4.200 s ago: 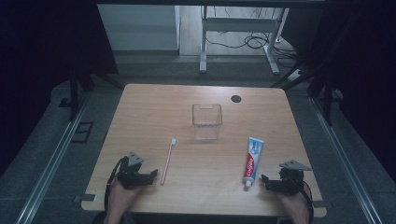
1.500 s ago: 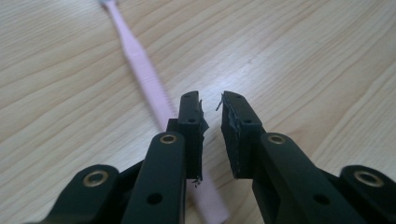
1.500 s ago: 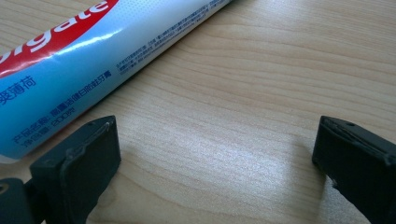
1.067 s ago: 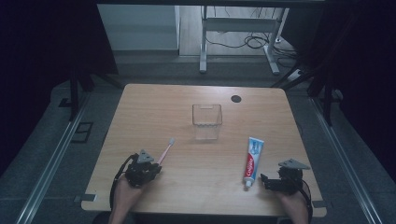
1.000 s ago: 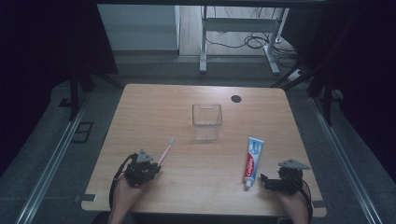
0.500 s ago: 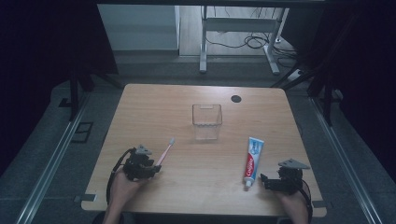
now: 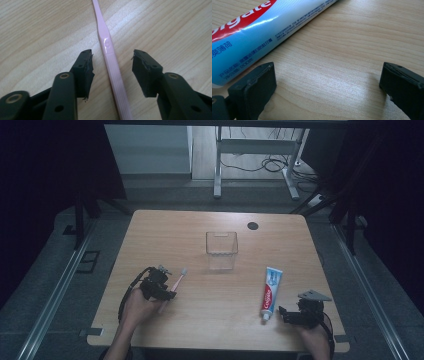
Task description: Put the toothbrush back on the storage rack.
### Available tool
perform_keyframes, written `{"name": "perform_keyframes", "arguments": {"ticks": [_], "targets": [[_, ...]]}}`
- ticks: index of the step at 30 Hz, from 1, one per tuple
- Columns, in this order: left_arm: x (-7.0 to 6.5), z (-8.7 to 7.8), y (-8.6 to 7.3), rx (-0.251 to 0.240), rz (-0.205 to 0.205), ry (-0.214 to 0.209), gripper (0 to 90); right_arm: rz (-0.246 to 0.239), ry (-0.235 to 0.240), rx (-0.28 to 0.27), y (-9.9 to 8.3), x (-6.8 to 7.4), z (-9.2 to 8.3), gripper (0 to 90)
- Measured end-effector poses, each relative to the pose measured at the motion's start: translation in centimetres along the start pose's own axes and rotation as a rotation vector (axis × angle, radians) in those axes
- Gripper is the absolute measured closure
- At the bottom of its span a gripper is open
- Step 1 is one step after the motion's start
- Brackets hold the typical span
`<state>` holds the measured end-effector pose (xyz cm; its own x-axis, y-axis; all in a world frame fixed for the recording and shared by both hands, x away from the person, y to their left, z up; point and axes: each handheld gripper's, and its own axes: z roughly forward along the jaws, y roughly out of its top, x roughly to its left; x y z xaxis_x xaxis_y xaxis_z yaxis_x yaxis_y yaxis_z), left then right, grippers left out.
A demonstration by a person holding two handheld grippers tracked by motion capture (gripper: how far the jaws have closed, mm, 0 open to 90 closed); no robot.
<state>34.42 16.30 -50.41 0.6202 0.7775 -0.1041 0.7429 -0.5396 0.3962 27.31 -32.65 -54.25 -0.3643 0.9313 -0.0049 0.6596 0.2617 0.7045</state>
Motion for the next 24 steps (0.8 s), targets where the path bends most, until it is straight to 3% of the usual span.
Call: {"name": "perform_keyframes", "arguments": {"ticks": [9, 18, 20, 24], "targets": [[0.5, 0.8, 2.1, 0.089, -0.043, 0.006, 63.1, -0.003, 0.001, 0.0, 0.0, 0.0, 0.0, 0.3], [0.3, 1.3, 3.1, 0.154, -0.036, 0.039, 69.6, -0.006, 0.003, 0.0, 0.0, 0.0, 0.0, 0.3], [0.0, 1.4, 3.4, 0.181, -0.018, 0.069, 73.2, -0.006, 0.004, 0.0, 0.0, 0.0, 0.1, 0.3], [-0.1, 1.4, 3.7, 0.2, -0.005, 0.063, 78.2, -0.006, 0.004, 0.0, 0.0, 0.0, 0.1, 0.3]]}}
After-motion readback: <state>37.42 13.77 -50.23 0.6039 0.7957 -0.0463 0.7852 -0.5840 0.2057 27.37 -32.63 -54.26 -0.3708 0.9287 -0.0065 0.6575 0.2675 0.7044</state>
